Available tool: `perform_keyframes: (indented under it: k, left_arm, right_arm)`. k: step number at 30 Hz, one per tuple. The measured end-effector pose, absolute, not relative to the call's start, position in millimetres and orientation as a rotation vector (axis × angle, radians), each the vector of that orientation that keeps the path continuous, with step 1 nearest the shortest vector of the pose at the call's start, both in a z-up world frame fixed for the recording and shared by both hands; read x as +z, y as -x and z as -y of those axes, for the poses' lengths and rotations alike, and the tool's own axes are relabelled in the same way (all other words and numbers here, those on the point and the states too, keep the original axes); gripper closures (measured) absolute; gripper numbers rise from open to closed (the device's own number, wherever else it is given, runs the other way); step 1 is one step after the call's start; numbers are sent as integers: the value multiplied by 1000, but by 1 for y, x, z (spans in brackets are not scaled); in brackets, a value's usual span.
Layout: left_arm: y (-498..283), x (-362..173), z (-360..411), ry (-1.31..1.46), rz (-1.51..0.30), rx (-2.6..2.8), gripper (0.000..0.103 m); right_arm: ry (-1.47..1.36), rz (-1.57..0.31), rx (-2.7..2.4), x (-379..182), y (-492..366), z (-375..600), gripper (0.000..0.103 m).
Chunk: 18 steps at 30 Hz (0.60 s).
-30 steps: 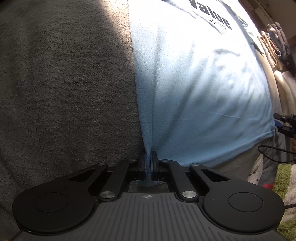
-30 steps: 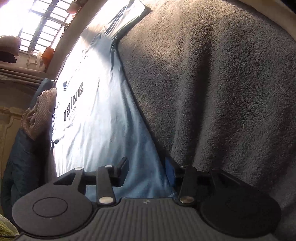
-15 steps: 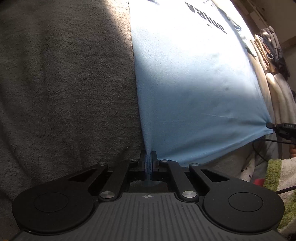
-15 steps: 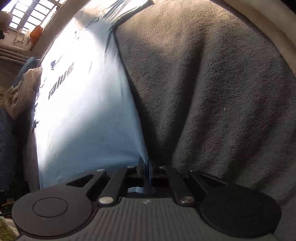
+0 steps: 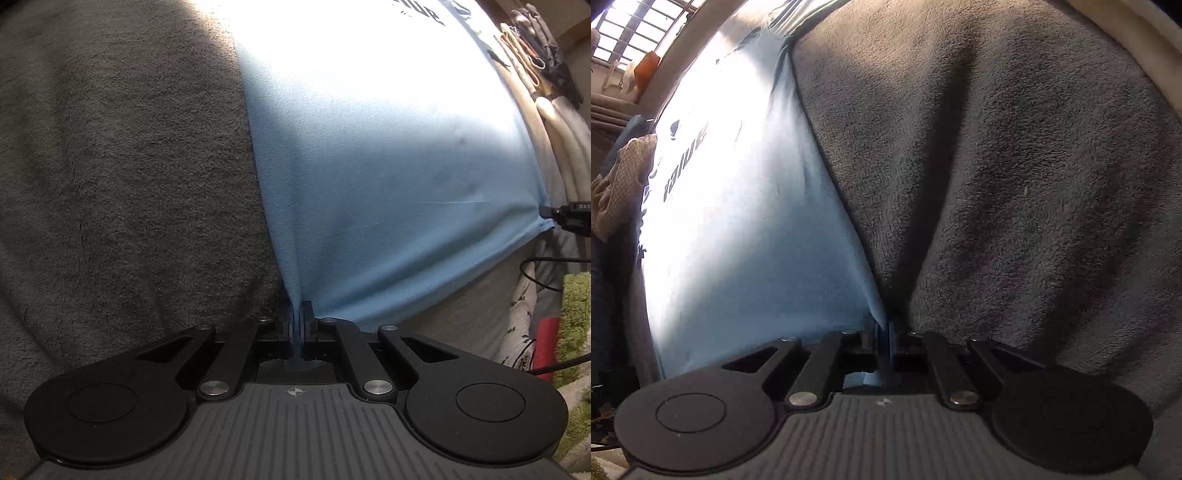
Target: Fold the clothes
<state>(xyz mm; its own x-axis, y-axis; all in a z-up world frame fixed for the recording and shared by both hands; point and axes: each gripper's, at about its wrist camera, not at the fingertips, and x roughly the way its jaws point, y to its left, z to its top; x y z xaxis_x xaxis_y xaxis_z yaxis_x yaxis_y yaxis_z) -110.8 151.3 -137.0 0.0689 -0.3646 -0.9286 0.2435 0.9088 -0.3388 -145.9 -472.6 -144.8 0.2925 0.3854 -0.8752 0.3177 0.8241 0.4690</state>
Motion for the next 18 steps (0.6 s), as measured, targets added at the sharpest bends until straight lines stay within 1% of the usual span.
perform_keyframes:
  k: [2, 3, 4, 5, 6, 7, 8, 9, 14, 16, 18]
  left_arm:
    - [111, -136, -153, 93, -1439, -472, 98]
    - [112, -135, -155, 83, -1449, -471, 90]
    - [112, -134, -158, 75, -1453, -465, 81]
    - [112, -132, -161, 69, -1454, -459, 78]
    - [112, -129, -165, 52, -1457, -458, 76]
    - [111, -125, -170, 28, -1461, -460, 76]
    - [110, -120, -175, 0, -1456, -453, 76]
    - [107, -115, -180, -32, -1448, -443, 75]
    - [74, -85, -208, -60, -1331, -351, 75]
    - [49, -76, -205, -61, -1242, -342, 75]
    - [18, -71, -183, -75, -1137, -346, 74]
  right_arm:
    - [-625, -1304, 61, -140, 146, 475, 89]
    - [-612, -1303, 60, -136, 147, 477, 82]
    - [-599, -1303, 59, -132, 147, 480, 78]
    - [-587, -1303, 58, -128, 148, 482, 76]
    - [-574, -1303, 57, -125, 149, 485, 72]
    - [-545, -1299, 51, -119, 148, 488, 67]
    - [-511, -1295, 45, -113, 147, 491, 65]
    - [-468, -1288, 33, -106, 146, 494, 60]
    - [-303, -1162, -9, -65, 127, 497, 59]
    - [-258, -1098, 23, -54, 109, 484, 61]
    - [-216, -1033, 93, -50, 90, 458, 62]
